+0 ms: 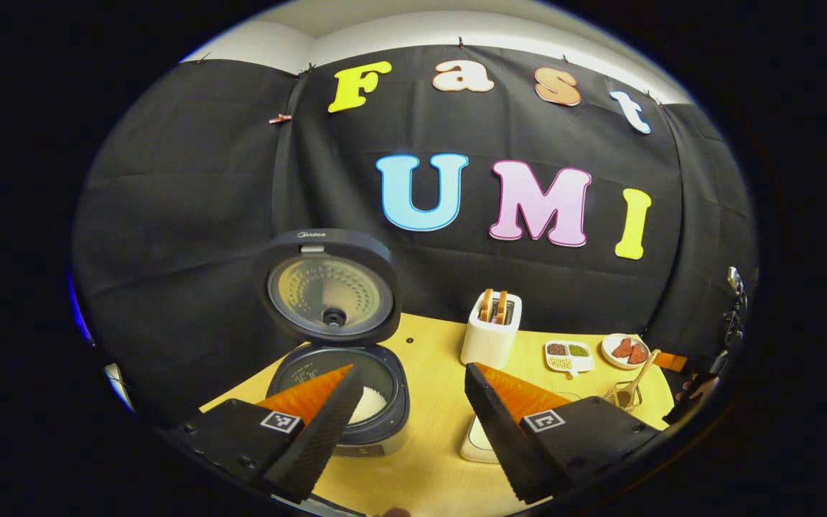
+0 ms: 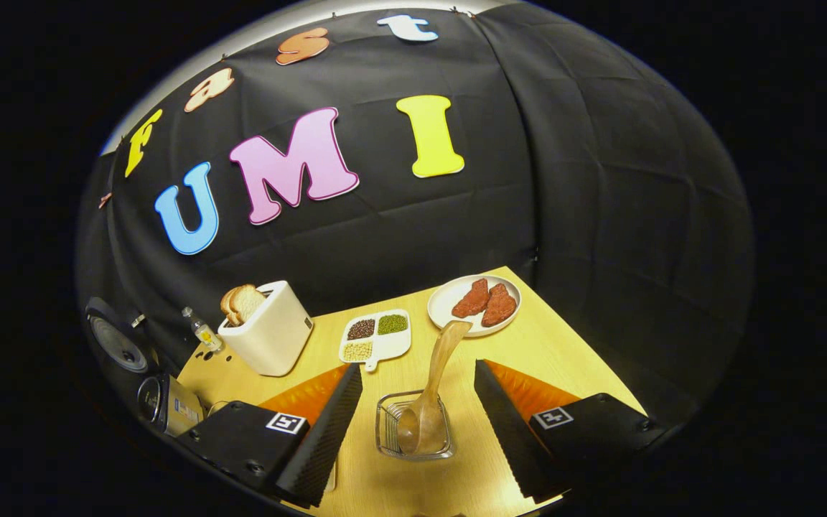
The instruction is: Close the left gripper, press the button to open the rice cooker; take a wooden spoon from the chopstick holder with the right hand, scoop a spoonful of rice and pour it into the rice cooker, then put the wooden spoon back into the chopstick holder.
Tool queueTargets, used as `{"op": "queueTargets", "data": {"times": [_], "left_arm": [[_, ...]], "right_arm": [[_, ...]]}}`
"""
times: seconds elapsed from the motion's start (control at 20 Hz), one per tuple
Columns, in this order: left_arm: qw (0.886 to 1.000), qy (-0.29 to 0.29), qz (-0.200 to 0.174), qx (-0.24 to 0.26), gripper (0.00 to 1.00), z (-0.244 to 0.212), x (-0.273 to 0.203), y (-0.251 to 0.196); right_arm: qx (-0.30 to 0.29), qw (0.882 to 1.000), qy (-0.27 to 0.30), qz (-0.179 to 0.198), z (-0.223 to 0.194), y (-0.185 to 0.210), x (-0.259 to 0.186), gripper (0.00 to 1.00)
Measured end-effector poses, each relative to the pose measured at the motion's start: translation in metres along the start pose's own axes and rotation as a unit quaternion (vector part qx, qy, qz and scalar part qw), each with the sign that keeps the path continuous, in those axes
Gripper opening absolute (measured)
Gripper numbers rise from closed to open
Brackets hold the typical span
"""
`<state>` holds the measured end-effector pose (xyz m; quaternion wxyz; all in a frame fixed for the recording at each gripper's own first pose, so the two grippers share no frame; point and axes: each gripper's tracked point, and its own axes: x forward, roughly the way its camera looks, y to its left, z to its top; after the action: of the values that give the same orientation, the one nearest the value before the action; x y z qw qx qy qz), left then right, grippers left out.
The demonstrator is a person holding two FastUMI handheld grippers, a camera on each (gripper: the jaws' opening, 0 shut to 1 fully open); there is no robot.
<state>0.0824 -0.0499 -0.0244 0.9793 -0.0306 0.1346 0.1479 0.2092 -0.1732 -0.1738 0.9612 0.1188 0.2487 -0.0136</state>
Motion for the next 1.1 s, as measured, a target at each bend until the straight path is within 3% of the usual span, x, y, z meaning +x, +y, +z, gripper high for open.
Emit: {"op": "queueTargets", "data": {"times": [0.55, 0.75, 0.8, 0.9, 0.95, 1.0, 1.05, 1.1], "left_arm": [[0.999, 0.052, 0.009, -0.006, 0.97, -0.031, -0.007, -0.027], [0.998, 0.070, 0.004, -0.001, 0.97, -0.047, -0.008, -0.038], [0.997, 0.078, 0.002, 0.000, 0.97, -0.053, -0.008, -0.039], [0.996, 0.092, -0.003, 0.003, 0.97, -0.063, -0.007, -0.043], [0.995, 0.095, -0.006, 0.003, 0.97, -0.066, -0.006, -0.046], [0.995, 0.097, -0.009, 0.003, 0.97, -0.067, -0.006, -0.047], [0.995, 0.099, -0.014, 0.002, 0.97, -0.067, -0.006, -0.050], [0.995, 0.098, -0.020, 0.002, 0.97, -0.066, -0.006, -0.053]], "right_arm": [[0.074, 0.991, 0.113, -0.001, -0.057, -0.016, 0.088, 0.98], [0.106, 0.988, 0.114, -0.008, -0.059, -0.017, 0.106, 0.95], [0.121, 0.986, 0.116, -0.014, -0.058, -0.018, 0.110, 0.90], [0.141, 0.982, 0.127, -0.022, -0.063, -0.018, 0.114, 0.55], [0.145, 0.979, 0.139, -0.027, -0.069, -0.017, 0.113, 0.46], [0.150, 0.977, 0.145, -0.036, -0.069, -0.019, 0.108, 0.46], [0.154, 0.977, 0.147, -0.035, -0.068, -0.016, 0.109, 0.22], [0.149, 0.977, 0.149, -0.046, -0.066, -0.022, 0.107, 0.16]]}}
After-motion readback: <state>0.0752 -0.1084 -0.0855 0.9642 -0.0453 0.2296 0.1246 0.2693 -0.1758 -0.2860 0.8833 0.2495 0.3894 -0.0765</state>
